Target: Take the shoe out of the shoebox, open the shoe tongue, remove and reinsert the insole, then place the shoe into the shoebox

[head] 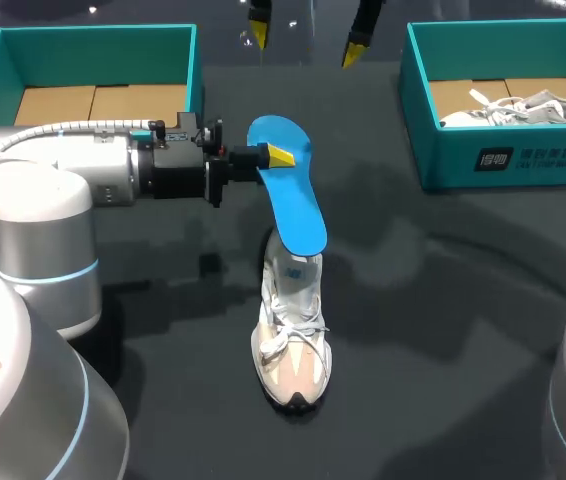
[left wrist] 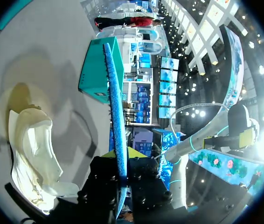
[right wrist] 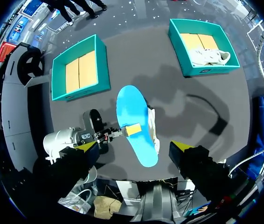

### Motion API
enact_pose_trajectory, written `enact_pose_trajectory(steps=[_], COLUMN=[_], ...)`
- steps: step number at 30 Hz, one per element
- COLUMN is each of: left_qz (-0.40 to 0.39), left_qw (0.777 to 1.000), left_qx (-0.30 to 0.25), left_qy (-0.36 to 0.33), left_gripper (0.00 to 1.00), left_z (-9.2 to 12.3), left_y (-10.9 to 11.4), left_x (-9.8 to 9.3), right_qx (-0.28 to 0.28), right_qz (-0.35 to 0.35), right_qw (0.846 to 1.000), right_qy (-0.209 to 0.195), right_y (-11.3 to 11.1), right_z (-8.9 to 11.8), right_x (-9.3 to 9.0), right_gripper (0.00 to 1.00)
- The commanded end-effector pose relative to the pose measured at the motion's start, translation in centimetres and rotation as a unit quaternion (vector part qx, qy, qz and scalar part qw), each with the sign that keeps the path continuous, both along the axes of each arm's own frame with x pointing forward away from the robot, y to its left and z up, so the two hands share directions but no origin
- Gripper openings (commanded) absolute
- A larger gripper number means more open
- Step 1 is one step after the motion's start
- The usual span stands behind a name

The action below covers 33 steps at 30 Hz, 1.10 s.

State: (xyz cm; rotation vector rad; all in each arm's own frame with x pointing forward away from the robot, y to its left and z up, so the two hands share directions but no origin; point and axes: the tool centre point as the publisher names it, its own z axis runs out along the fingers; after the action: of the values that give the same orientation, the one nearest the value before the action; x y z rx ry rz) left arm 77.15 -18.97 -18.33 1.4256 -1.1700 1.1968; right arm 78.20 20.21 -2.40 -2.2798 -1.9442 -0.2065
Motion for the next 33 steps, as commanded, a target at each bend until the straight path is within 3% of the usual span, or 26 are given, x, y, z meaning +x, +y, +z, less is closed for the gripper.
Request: enact_pose_trajectory(steps=[1, 9, 20, 33], left_qz=[0.0, 0.0, 0.0, 0.0], left_qw=[1.0, 1.0, 1.0, 1.0], left_qx=[0.0, 0.0, 0.0, 0.0], left_qy=[0.0, 0.0, 0.0, 0.0], left_gripper=[0.0, 0.0, 0.0, 0.0], left_z=[-0.1, -0.1, -0.1, -0.1], left_y=[-0.1, -0.1, -0.1, -0.1], left_x=[0.0, 0.0, 0.0, 0.0], right_qx=[0.171, 0.243, 0.345, 0.422], right_qz=[-0.006, -0.002, 0.003, 0.006], right_qw=[0.985, 0.969, 0.936, 0.903], right_qy=[-0.031, -0.041, -0.065, -0.081], right_y=[-1.2, -2.2, -3.3, -3.9], right_z=[-0.7, -1.8, -3.8, -6.3], right_x=[-0.2, 0.1, -0.5, -1.0], right_gripper=[1.0, 1.0, 1.0, 1.0])
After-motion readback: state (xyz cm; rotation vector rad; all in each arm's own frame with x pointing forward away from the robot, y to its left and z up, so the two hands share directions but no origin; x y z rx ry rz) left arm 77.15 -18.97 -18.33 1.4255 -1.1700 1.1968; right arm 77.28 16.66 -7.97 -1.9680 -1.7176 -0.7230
